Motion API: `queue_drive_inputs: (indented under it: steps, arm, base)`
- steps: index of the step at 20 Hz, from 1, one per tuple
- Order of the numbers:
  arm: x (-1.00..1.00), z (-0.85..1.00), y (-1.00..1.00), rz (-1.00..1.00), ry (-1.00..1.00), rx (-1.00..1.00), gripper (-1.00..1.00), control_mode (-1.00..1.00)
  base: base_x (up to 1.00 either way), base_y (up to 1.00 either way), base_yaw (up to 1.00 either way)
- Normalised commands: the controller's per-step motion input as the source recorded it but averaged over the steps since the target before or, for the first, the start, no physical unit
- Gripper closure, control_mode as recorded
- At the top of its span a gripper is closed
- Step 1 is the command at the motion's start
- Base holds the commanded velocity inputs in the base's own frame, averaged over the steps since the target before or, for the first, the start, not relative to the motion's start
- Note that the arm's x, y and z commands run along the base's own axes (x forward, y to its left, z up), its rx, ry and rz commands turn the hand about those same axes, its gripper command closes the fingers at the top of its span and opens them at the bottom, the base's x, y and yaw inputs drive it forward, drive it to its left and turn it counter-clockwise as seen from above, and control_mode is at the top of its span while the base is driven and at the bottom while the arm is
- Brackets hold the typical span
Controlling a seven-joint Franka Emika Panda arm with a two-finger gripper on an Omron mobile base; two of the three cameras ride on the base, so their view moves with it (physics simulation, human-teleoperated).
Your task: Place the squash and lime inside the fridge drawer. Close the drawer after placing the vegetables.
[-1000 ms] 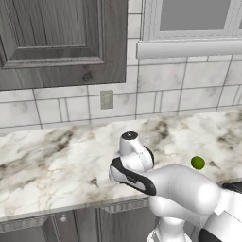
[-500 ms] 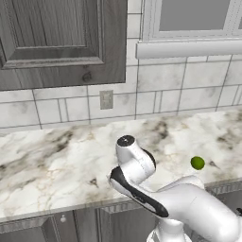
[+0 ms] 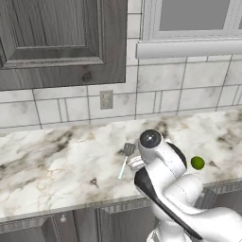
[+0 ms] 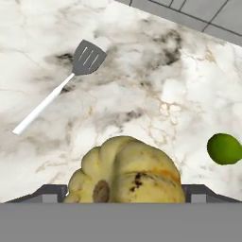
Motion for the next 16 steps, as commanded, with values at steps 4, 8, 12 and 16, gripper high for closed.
queue_drive_inputs:
  steps: [4, 8, 12, 16]
  arm:
    - [0.0, 0.98, -0.88, 0.0, -0.25, 0.0, 1.0, -1.0]
    - [-0.22, 0.41, -0.61, 0.0, -0.1, 0.04, 1.0, -1.0]
    - [-0.07, 0.0, -0.24, 0.0, 0.0, 0.05, 1.0, -1.0]
    - [-0.16, 0.0, -0.86, 0.04, -0.01, 0.21, 1.0, -1.0]
  base:
    - [0.0, 0.0, 0.0]
    - [0.0, 0.0, 0.0]
    - [0.0, 0.0, 0.0]
    - [0.0, 0.0, 0.0]
